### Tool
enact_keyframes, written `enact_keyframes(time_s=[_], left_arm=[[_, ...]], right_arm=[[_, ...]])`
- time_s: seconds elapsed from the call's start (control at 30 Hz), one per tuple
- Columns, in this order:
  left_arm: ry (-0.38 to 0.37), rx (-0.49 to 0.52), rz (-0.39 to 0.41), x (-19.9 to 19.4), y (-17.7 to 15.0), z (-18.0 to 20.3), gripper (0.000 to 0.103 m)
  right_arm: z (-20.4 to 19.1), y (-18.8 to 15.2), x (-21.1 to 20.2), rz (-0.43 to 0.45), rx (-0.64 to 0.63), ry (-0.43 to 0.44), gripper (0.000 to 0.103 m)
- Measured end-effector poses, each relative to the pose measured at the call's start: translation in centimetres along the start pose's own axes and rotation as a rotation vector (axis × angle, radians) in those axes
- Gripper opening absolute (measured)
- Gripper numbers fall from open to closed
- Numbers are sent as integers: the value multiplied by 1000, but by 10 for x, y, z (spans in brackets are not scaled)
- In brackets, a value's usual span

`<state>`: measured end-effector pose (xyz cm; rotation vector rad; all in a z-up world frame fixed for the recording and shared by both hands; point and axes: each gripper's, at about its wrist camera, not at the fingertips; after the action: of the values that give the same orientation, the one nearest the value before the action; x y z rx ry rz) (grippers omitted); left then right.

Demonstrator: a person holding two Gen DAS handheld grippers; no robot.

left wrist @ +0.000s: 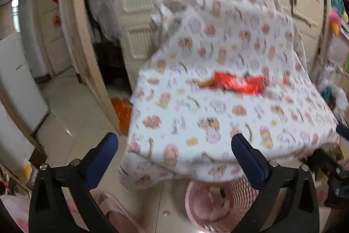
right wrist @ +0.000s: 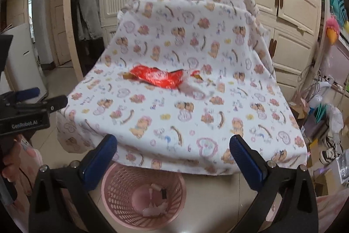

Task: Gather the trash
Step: 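Raise both open tools back toward the chair, then grasp the red wrapper with the right tool while the left tool grasps the wooden clothespin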

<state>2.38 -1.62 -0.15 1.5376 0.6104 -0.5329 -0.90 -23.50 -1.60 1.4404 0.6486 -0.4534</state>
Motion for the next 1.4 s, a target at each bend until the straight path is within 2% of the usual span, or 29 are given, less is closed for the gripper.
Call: enact_keyframes(time_s=[0.07,0.13,0.2,0.3,0.43,0.5,0.6,0.63,0.73,0.87,0.9,0.93,0.97,1.1,1.2,1.3,1.4], left_arm=[[4,-13,13,-2,2,-2,102],[11,-24,17,-3,6,-4,102],[28,-30,50,-7,8,-4,102],[-42,-22,58,-11,12,-3,102],[-57,-19,67,-19,18,2,102],[-44,-10,80,-24,24,4,102],[-111,-15,81,-29,33,3,102],[-103,-12,84,-30,36,5,102],[-86,-7,80,-27,41,8,102],[-73,-3,21,-13,46,10,102],[-75,-11,13,-11,46,10,102],[-83,-23,5,-10,47,8,100],[-88,-35,-3,-9,48,7,99],[-52,-120,-6,-5,52,0,99],[-73,-172,52,-7,52,-2,99],[-62,-124,44,-2,56,7,99],[-59,-66,16,6,58,20,94]], right_arm=[[2,1,0,-2,19,12,98],[3,2,2,-17,15,-8,77],[3,3,6,-26,0,-21,71],[5,9,7,-33,-6,-29,51],[6,22,11,-74,-16,32,26],[4,31,10,-65,-54,40,25],[7,49,10,-74,-56,95,25],[9,58,9,-71,-53,124,25],[15,79,4,-31,-71,138,25],[23,98,8,-2,-75,141,26],[26,100,11,-1,-68,141,36],[29,101,14,0,-53,136,52],[35,102,16,7,-32,132,57],[60,98,28,1,72,124,64],[80,97,36,-2,122,107,65],[100,98,48,-26,170,80,66],[123,100,55,-48,267,129,67]])
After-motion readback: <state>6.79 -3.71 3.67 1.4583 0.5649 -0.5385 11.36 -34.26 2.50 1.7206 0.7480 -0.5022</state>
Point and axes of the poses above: each gripper's, at about its wrist camera, not at the fingertips, and x roughly the way its jaws point, z to its right, y to its top, and after that the axes turned 4 degrees about -z, right-handed
